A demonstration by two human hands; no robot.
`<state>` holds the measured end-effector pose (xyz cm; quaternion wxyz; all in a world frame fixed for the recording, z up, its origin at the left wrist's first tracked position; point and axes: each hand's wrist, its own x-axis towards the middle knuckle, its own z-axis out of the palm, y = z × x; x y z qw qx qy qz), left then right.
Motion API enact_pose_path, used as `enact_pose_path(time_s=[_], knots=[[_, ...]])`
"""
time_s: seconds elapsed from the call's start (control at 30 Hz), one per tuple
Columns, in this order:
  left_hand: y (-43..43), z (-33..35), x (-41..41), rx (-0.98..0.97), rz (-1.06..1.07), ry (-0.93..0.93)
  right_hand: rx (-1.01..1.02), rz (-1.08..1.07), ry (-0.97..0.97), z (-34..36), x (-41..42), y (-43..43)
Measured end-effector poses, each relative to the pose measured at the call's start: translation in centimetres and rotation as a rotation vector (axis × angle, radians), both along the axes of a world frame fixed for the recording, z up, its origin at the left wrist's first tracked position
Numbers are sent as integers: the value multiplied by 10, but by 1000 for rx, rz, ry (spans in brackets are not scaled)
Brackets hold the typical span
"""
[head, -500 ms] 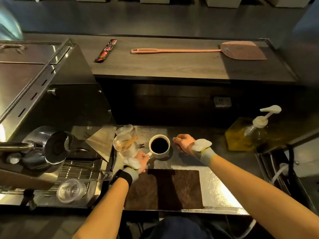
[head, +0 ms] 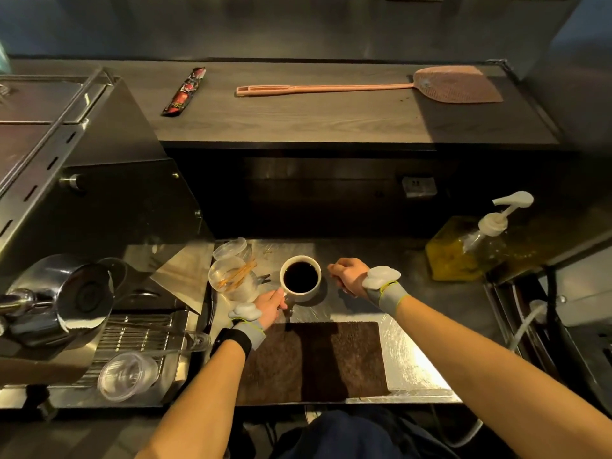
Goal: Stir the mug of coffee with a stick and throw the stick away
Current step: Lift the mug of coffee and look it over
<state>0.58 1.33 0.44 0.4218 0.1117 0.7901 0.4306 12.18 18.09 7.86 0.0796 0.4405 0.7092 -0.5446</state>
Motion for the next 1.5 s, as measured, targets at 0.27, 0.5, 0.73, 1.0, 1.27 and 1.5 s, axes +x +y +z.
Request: enact_pose_path(time_s=[0.27, 0.5, 0.73, 1.0, 1.27, 1.5], knots=[[17, 14, 13, 21, -68, 43, -8, -202, 36, 3, 20, 25], [74, 57, 39, 91, -300, 142, 59, -377, 130, 35, 72, 78], [144, 100, 65, 186, -505, 292, -1, -623, 183, 86, 129, 132], [209, 141, 96, 111, -532, 410, 132, -742, 155, 118, 158, 164], [226, 144, 114, 273, -570, 253, 118, -739, 115, 108, 157, 178], [232, 132, 121, 329, -495, 301, 4, -796, 183, 96, 153, 177]])
